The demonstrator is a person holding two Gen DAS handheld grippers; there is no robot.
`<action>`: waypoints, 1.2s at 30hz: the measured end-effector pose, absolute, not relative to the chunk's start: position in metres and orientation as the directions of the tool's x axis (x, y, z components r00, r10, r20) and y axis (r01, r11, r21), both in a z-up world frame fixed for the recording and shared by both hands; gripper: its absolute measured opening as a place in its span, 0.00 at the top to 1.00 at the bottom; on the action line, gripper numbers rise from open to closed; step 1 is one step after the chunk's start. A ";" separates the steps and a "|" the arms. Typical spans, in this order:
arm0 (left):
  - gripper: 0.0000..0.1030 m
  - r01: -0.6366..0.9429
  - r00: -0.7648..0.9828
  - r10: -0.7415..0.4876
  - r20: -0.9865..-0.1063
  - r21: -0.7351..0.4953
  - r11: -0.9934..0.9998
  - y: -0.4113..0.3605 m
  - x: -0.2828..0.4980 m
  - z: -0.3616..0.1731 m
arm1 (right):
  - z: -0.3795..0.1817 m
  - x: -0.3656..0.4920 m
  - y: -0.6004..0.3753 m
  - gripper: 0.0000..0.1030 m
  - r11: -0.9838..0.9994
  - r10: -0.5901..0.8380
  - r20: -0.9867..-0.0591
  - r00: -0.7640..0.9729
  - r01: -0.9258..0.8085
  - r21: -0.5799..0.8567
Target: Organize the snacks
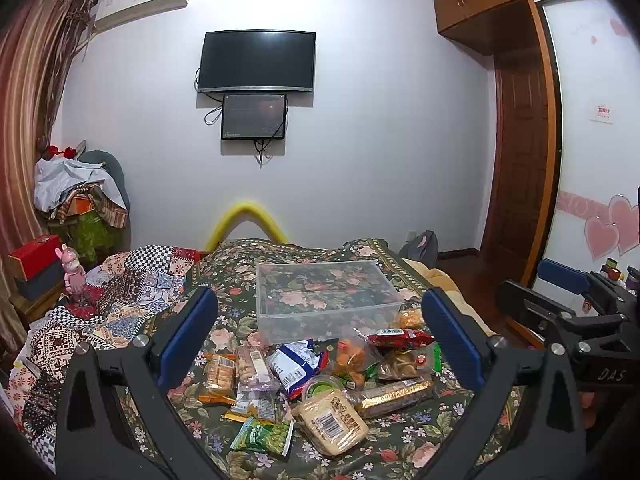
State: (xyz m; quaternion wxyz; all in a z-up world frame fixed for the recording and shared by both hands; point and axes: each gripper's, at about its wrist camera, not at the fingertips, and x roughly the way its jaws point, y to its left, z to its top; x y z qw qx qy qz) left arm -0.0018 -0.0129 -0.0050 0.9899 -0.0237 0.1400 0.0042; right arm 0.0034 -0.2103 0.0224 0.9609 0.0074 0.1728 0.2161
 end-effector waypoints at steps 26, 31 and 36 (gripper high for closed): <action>0.00 0.004 0.959 -0.016 -0.282 -0.043 0.999 -0.013 -0.002 -0.001 | 0.021 0.003 -0.211 0.00 0.909 0.413 -0.328 0.850 -0.407 0.088; 0.00 0.008 0.959 -0.017 -0.283 -0.034 0.999 -0.014 -0.001 -0.002 | 0.020 0.005 -0.209 0.00 0.912 0.404 -0.330 0.853 -0.402 0.078; 0.00 0.024 0.954 -0.038 -0.298 -0.048 0.999 -0.009 0.005 -0.008 | 0.015 0.010 -0.208 0.00 0.911 0.406 -0.342 0.848 -0.404 0.082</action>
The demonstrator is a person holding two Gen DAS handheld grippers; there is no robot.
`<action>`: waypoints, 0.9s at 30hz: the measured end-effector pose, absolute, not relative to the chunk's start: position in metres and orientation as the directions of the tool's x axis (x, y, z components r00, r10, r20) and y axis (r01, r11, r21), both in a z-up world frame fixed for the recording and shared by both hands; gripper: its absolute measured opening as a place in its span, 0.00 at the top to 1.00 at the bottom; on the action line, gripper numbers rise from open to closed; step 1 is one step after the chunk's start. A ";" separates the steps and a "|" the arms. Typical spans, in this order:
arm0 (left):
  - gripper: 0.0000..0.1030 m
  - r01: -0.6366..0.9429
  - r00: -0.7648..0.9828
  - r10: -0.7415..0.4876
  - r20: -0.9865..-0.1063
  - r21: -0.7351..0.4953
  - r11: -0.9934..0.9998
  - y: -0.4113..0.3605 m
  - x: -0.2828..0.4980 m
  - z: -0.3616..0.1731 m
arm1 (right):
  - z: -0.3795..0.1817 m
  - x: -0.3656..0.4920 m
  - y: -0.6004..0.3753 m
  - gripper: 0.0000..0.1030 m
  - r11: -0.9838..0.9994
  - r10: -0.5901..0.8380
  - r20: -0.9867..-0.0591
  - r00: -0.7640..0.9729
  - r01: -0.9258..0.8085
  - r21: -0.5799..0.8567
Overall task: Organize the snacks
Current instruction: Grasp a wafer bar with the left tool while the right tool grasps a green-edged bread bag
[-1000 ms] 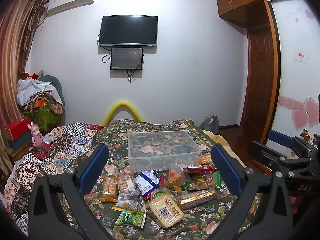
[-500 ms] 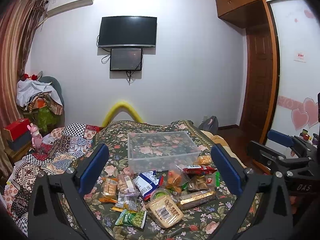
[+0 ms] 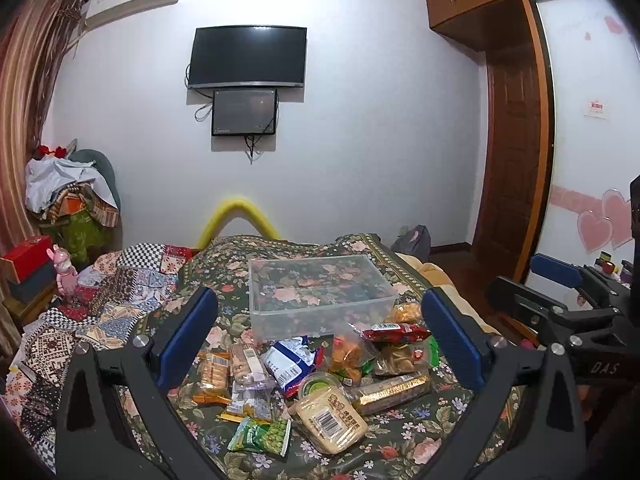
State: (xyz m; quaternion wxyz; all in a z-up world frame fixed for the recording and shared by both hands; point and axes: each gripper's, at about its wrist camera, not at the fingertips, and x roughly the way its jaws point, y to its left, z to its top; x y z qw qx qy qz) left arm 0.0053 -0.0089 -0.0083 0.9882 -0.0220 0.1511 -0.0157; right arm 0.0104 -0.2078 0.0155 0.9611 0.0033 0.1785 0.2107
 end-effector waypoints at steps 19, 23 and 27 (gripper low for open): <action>0.43 -0.110 0.835 0.071 -0.546 -0.039 0.993 0.077 0.081 -0.088 | -0.064 0.084 -0.223 0.25 0.925 0.352 -0.601 0.717 -0.365 0.107; 0.49 -0.140 0.787 0.086 -0.611 -0.042 0.989 0.098 0.101 -0.113 | -0.081 0.093 -0.225 0.28 0.929 0.336 -0.653 0.679 -0.354 0.110; 0.53 -0.145 0.735 0.085 -0.673 -0.033 0.989 0.110 0.123 -0.140 | -0.092 0.104 -0.226 0.30 0.930 0.332 -0.685 0.649 -0.347 0.121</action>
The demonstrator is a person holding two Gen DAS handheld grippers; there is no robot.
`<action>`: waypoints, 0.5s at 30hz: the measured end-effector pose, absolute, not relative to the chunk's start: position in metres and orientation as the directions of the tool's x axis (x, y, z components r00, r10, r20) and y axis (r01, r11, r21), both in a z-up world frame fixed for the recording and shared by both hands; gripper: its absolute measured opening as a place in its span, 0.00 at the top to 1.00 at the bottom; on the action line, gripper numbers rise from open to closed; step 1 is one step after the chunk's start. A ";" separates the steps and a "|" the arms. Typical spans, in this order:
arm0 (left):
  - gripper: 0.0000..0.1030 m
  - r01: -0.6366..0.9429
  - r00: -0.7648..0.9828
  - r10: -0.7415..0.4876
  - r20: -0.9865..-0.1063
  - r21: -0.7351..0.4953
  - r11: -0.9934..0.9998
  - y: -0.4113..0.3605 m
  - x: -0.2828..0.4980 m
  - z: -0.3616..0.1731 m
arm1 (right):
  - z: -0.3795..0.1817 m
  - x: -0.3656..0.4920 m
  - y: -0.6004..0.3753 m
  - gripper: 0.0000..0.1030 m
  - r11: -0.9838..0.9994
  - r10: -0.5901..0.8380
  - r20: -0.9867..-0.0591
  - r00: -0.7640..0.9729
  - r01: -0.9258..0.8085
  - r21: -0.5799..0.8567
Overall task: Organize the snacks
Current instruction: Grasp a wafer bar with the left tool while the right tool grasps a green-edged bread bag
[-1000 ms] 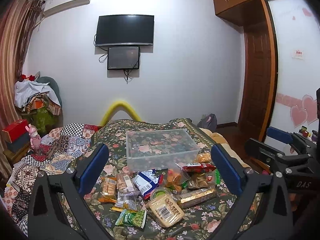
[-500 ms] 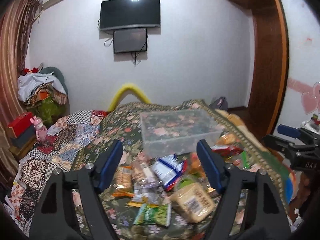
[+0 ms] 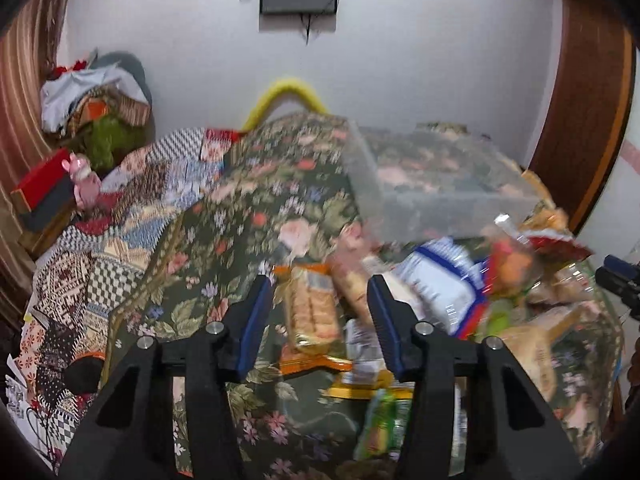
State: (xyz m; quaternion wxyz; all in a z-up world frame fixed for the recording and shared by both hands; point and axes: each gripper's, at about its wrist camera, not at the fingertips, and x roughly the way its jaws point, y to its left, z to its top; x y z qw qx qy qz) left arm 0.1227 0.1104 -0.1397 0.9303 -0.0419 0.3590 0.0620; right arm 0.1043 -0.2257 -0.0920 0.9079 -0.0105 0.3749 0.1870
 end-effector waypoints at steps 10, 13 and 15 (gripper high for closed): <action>0.54 -0.108 0.639 0.047 -0.768 -0.029 0.994 0.119 0.153 -0.189 | -0.114 0.126 -0.211 0.32 0.907 0.375 -0.738 0.561 -0.385 0.169; 0.54 -0.098 0.627 0.037 -0.778 -0.032 0.995 0.119 0.160 -0.198 | -0.120 0.131 -0.204 0.32 0.899 0.387 -0.750 0.536 -0.399 0.179; 0.54 -0.095 0.624 0.025 -0.781 -0.044 0.995 0.122 0.164 -0.202 | -0.124 0.134 -0.200 0.32 0.898 0.387 -0.756 0.528 -0.404 0.177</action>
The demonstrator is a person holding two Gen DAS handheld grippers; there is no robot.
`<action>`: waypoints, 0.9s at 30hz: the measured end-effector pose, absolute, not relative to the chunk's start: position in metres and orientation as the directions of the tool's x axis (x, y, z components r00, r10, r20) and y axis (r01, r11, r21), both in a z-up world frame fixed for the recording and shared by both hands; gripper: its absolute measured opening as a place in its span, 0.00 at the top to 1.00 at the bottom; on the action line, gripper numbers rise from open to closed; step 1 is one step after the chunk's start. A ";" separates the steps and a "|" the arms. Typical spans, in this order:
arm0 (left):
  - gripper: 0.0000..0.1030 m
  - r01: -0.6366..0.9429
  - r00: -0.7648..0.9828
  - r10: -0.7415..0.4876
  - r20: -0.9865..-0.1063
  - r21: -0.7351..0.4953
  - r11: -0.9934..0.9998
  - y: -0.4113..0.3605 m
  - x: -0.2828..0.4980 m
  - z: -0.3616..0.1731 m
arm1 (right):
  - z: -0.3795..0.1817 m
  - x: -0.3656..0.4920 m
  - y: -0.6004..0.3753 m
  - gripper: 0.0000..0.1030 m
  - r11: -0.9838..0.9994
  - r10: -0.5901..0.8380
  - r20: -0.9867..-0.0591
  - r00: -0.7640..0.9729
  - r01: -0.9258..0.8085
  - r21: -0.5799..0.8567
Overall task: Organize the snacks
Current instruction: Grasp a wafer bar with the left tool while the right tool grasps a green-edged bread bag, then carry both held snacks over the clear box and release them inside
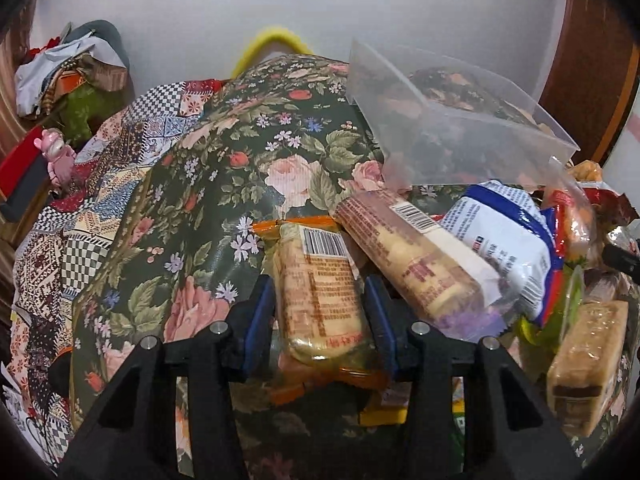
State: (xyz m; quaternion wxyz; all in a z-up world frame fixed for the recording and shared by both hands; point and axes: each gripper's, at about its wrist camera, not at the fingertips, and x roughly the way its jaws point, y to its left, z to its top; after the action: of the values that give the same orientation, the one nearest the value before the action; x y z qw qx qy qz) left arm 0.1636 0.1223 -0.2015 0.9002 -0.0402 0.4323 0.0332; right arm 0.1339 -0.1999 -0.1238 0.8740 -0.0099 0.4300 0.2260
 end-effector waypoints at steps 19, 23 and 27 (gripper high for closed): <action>0.66 -0.131 0.663 0.074 -0.745 -0.018 0.991 0.124 0.159 -0.191 | -0.118 0.129 -0.204 0.55 0.876 0.445 -0.735 0.511 -0.420 0.239; 0.66 -0.121 0.706 0.081 -0.704 -0.007 0.993 0.117 0.143 -0.167 | -0.110 0.124 -0.207 0.55 0.877 0.444 -0.725 0.526 -0.421 0.232; 0.66 -0.107 0.740 0.071 -0.669 -0.013 0.994 0.108 0.130 -0.142 | -0.102 0.118 -0.210 0.55 0.877 0.447 -0.718 0.534 -0.419 0.234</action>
State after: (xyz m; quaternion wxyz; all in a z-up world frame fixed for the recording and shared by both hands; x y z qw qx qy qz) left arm 0.1302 0.1084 -0.1425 0.9324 -0.0250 0.3573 0.0478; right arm 0.1184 -0.2098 -0.1016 0.8756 0.0167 0.4147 0.2472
